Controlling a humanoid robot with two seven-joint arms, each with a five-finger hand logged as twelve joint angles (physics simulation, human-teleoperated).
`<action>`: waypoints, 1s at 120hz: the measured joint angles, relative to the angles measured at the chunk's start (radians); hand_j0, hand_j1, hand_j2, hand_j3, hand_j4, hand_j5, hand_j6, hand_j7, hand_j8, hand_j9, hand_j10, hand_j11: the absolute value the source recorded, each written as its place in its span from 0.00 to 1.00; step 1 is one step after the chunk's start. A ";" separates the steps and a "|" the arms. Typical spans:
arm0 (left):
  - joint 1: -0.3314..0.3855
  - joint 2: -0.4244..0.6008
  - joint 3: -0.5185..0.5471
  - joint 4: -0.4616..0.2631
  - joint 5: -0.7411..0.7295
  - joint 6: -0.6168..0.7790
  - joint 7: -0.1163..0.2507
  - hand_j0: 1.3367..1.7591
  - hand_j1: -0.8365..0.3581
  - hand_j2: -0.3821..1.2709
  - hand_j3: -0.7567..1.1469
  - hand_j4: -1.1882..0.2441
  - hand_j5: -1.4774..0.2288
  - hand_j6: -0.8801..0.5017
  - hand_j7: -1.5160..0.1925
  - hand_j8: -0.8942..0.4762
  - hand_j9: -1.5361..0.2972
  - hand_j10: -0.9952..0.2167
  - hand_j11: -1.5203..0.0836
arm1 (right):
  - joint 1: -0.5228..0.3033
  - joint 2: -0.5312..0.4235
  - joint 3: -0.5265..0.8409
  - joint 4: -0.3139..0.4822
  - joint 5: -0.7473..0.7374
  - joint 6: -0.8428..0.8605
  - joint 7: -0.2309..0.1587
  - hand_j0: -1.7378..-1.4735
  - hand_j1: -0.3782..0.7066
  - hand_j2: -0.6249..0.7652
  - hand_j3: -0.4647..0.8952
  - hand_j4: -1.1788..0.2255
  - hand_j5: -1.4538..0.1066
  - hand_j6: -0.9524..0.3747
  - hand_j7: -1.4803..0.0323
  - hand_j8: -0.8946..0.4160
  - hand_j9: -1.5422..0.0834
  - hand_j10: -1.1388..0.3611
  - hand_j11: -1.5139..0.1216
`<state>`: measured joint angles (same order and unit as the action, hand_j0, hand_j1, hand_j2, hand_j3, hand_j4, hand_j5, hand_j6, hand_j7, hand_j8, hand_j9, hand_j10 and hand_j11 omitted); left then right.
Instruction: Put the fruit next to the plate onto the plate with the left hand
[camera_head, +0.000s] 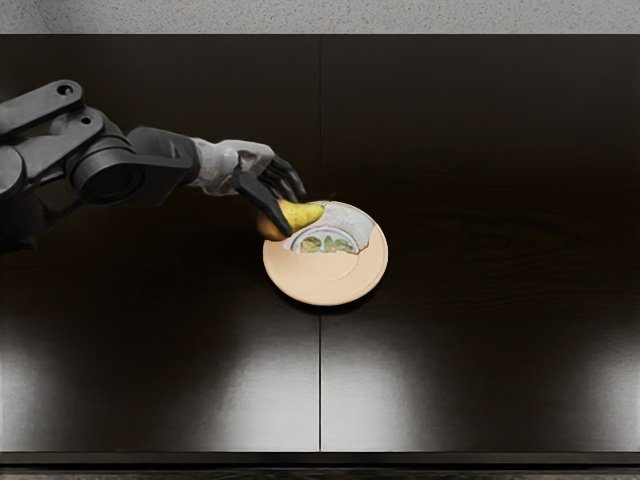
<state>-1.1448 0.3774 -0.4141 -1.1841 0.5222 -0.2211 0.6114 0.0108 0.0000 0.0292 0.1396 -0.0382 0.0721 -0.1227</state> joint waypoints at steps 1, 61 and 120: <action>0.000 -0.004 0.001 0.000 0.000 0.000 0.000 0.76 0.40 0.61 0.40 0.33 0.30 0.17 0.32 0.29 0.32 0.39 0.36 | 0.000 0.000 0.000 0.000 0.000 0.000 0.000 0.30 0.03 0.45 0.34 0.84 0.93 0.72 0.98 0.68 0.95 0.76 0.93; 0.049 0.188 -0.113 0.015 -0.316 -0.194 -0.001 0.76 0.91 0.29 0.40 0.76 0.79 0.57 0.81 0.60 0.77 0.76 0.87 | 0.000 0.000 0.000 0.000 0.000 0.000 0.000 0.30 0.03 0.45 0.34 0.84 0.93 0.72 0.98 0.68 0.95 0.76 0.93; 0.203 0.432 -0.233 0.130 -0.509 -0.389 -0.001 0.76 0.98 0.24 0.40 0.82 0.86 0.63 0.88 0.65 0.83 0.82 0.94 | 0.000 0.000 0.000 0.000 0.000 0.000 0.000 0.30 0.03 0.45 0.34 0.84 0.93 0.72 0.98 0.68 0.95 0.76 0.93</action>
<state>-0.9420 0.8096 -0.6472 -1.0544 0.0137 -0.6097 0.6109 0.0107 0.0000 0.0292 0.1396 -0.0383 0.0721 -0.1227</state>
